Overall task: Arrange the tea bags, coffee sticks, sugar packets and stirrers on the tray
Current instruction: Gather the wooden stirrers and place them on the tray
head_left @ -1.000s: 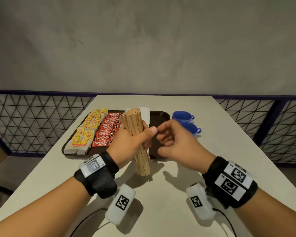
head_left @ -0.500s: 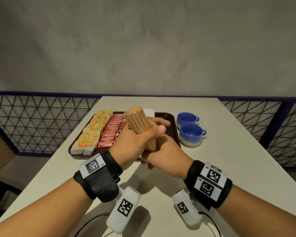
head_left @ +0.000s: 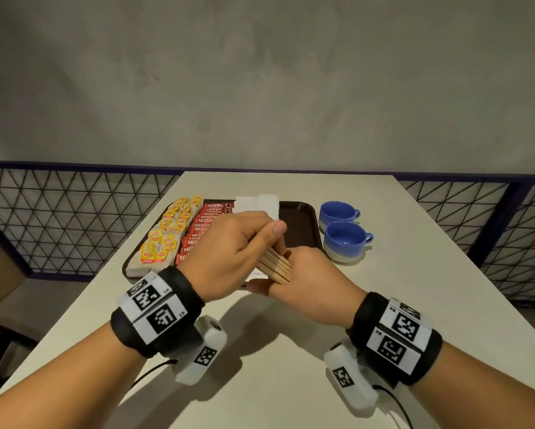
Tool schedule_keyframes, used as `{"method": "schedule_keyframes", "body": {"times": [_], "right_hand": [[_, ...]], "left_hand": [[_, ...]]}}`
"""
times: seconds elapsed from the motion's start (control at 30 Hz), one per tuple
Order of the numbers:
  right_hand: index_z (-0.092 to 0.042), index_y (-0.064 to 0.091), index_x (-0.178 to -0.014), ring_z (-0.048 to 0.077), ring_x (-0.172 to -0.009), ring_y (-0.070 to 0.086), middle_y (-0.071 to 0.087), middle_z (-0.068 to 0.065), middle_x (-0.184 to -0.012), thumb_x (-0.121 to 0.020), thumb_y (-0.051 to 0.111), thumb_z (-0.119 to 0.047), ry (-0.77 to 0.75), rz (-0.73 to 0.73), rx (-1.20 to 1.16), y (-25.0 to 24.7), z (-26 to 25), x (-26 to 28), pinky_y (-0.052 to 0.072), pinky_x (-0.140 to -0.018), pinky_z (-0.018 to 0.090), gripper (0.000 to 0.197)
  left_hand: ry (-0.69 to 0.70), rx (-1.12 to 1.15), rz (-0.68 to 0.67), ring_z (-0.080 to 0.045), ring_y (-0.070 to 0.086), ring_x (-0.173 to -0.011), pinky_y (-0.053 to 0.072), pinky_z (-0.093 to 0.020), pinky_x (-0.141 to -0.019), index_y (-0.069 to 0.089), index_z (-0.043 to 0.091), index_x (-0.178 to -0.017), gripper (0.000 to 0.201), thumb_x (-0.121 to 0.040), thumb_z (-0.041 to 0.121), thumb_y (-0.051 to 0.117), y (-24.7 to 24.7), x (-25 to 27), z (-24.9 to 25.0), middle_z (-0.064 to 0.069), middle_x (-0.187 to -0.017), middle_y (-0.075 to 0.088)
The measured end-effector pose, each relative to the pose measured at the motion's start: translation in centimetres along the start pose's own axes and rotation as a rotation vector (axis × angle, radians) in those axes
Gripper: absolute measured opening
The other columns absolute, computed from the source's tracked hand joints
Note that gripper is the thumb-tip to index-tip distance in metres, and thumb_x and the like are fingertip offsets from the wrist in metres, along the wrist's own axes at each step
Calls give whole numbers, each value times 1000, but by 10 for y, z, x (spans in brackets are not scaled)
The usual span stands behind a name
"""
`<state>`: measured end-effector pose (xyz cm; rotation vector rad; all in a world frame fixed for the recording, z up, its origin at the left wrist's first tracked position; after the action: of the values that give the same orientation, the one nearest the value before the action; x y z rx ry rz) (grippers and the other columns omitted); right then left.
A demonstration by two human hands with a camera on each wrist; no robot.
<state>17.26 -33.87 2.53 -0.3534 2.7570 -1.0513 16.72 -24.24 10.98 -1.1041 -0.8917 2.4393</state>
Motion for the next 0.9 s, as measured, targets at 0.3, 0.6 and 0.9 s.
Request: {"method": "schedule_keyframes", "body": {"times": [0.3,0.6,0.9], "right_hand": [[-12,57,-67,34,-49,50,52,11,-55,-94,74,-33,-460,480,-736,-104,-67,46,48,-57,51,38],[6,59,-71,33,-58,59,59,17,-61,-90,71,-32,-357,472,-584,-54,-60,38,54,-59,38,45],[-4,65,-82,22,-55,63,63,6,-60,-87,71,-45,-82,400,-609,-68,-31,1,61,-60,35,41]], "left_hand": [[-536,993,56,-40,68,-103,51,-49,-92,57,10,-133,77,-91,73,40,38,32,-55,-20,-116,71],[-612,1559,-143,-31,49,-142,34,-56,-117,47,26,-152,57,-107,54,26,98,35,-5,-10,-153,52],[-571,855,-87,-19,67,-104,52,-41,-94,67,23,-118,39,-97,51,49,58,21,-61,4,-106,72]]}}
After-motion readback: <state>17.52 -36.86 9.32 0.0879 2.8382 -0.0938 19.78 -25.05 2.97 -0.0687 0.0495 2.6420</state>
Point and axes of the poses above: each hand's wrist, its own x-axis away from the middle knuckle, its own y-axis out of the palm, z = x × y, the point moved 10 cm from there along -x, towards the middle knuckle
